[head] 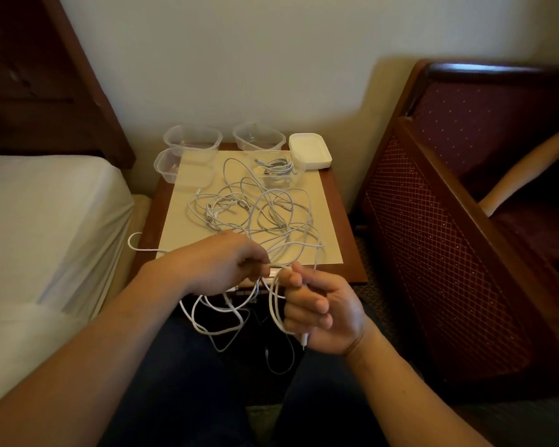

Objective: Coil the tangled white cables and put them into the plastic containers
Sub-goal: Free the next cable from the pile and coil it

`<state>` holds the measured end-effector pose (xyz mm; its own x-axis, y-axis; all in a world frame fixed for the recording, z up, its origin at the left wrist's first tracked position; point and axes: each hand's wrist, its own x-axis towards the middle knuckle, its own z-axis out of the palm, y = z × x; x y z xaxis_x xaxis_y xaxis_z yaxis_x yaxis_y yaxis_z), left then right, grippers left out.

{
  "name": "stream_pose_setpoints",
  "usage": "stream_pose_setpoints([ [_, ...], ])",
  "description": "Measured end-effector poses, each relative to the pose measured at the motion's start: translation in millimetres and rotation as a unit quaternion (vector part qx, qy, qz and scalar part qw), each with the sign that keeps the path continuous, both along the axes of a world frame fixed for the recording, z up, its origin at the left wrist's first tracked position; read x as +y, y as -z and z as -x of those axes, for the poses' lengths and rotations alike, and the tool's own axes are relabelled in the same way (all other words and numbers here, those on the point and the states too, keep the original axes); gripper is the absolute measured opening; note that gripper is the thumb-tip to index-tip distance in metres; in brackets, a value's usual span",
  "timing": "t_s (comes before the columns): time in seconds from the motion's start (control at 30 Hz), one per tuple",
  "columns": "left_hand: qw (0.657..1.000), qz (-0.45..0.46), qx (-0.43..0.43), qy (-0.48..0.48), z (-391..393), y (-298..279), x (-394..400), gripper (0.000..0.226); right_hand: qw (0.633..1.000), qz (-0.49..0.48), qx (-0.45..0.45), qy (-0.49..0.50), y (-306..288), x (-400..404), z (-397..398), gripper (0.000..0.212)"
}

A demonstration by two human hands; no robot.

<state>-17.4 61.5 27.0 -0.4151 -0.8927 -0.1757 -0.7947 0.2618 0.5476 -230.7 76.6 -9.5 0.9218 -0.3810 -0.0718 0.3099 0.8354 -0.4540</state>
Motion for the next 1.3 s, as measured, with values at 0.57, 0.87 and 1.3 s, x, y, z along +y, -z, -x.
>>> stream_pose_setpoints([
  [0.57, 0.798, -0.232, 0.479, -0.283, 74, 32, 35, 0.016, 0.925, 0.049, 0.160, 0.340, -31, -17, -16, 0.039],
  [0.87, 0.874, -0.299, 0.327, -0.199, 58, 19, 35, 0.016, 0.851, 0.214, 0.317, 0.359, -14, -17, -16, 0.028],
  [1.3, 0.986, -0.108, 0.088, -0.091, 51, 2, 25, 0.030, 0.511, 0.572, 0.641, 0.036, -10, -27, 5, 0.030],
])
